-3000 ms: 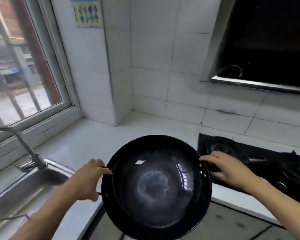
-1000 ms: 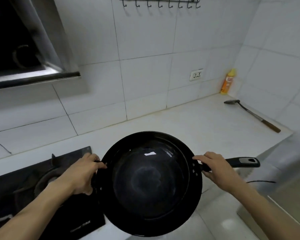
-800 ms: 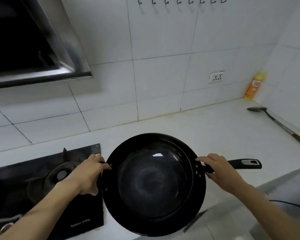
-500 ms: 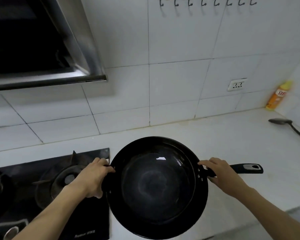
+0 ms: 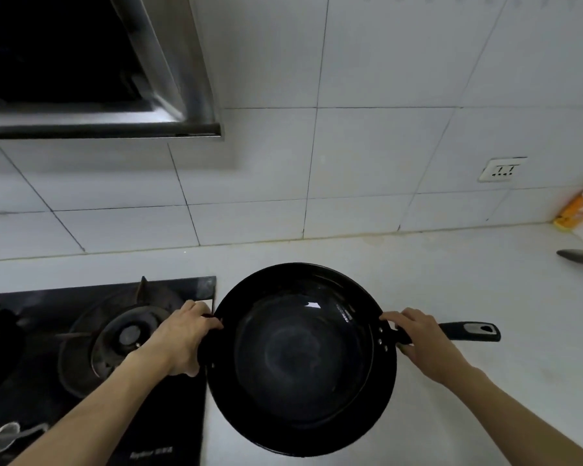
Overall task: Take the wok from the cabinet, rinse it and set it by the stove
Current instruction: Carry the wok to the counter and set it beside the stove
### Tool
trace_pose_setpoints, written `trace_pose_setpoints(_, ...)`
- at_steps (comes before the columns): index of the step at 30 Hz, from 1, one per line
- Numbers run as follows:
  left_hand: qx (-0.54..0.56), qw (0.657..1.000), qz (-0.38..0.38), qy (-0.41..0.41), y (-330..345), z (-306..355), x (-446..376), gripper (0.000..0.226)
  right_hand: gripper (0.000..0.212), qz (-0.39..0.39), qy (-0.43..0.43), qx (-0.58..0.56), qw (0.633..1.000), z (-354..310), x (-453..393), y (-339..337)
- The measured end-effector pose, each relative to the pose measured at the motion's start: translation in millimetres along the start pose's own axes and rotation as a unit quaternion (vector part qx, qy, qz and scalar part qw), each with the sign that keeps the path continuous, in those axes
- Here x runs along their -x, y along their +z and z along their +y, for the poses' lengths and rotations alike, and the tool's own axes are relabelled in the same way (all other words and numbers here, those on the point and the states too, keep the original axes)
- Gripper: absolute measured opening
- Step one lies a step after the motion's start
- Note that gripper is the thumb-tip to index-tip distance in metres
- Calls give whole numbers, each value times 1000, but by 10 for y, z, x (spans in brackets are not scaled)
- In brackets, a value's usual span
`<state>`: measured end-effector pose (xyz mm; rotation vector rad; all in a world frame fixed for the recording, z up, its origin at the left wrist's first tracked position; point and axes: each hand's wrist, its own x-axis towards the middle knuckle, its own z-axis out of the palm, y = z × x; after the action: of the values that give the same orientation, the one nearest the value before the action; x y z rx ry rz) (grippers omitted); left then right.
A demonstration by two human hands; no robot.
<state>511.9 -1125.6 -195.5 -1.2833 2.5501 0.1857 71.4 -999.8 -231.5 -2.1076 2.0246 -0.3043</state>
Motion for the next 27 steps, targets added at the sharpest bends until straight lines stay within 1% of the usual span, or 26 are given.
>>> trace_pose_setpoints(3, 9, 1000, 3, -16, 42, 28, -25, 86, 57, -5, -1, -11, 1000, 54, -102, 59)
trace_pose_setpoints(11, 18, 999, 4, -41, 15, 26, -123, 85, 58, -26, -20, -30, 999, 179, -414, 167)
trace_pose_setpoints(20, 18, 997, 34, -69, 110, -152, -182, 84, 60, -33, -40, -48, 997, 155, -666, 303)
trace_pose_setpoints(27, 36, 997, 21, -71, 182, -162, -259, 84, 59, -40, -33, -51, 997, 182, -744, 357)
